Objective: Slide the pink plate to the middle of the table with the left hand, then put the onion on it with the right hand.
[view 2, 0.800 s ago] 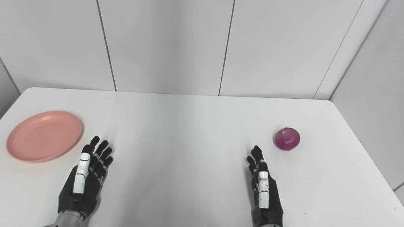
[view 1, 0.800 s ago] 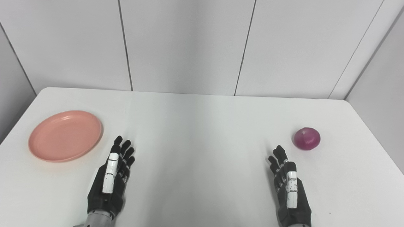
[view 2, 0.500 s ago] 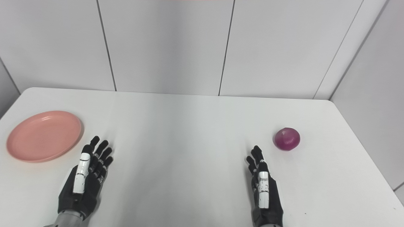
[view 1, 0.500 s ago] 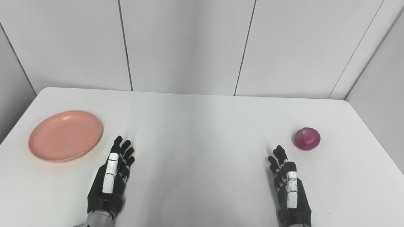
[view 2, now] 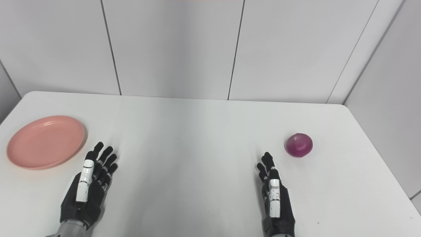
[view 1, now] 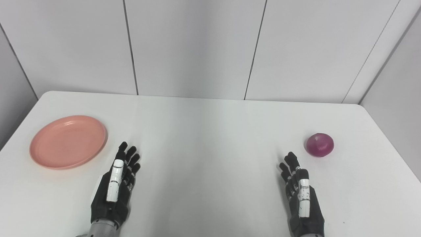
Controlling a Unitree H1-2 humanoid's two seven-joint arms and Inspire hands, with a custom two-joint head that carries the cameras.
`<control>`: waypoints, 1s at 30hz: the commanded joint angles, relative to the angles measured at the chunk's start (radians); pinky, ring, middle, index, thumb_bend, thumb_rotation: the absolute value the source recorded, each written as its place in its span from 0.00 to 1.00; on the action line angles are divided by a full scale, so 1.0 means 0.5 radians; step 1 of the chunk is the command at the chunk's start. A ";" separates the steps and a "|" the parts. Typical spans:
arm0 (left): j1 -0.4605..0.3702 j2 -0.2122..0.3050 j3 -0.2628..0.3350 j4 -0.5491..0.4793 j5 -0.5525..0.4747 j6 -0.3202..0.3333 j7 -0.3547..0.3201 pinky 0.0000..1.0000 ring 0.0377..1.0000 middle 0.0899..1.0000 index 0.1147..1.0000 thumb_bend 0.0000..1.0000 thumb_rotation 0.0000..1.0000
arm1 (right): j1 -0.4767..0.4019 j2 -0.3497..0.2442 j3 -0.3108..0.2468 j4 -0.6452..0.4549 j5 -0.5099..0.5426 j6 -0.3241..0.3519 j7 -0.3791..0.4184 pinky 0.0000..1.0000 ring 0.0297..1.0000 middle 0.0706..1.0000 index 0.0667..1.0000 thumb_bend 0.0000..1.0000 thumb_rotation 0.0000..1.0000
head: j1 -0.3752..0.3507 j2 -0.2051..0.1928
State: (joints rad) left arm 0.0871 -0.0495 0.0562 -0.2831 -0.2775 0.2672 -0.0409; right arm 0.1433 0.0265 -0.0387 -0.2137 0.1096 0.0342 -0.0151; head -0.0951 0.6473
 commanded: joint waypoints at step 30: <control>0.086 0.011 -0.022 -0.041 0.029 -0.024 -0.007 1.00 0.97 0.97 1.00 0.66 0.82 | 0.078 0.018 -0.010 0.004 0.029 -0.036 0.006 0.99 0.94 0.95 0.96 0.83 1.00 | 0.085 -0.023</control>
State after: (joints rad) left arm 0.0873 -0.0503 0.0525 -0.2832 -0.2743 0.2672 -0.0402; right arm 0.1433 0.0261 -0.0402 -0.2138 0.1116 0.0342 -0.0144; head -0.0721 0.6412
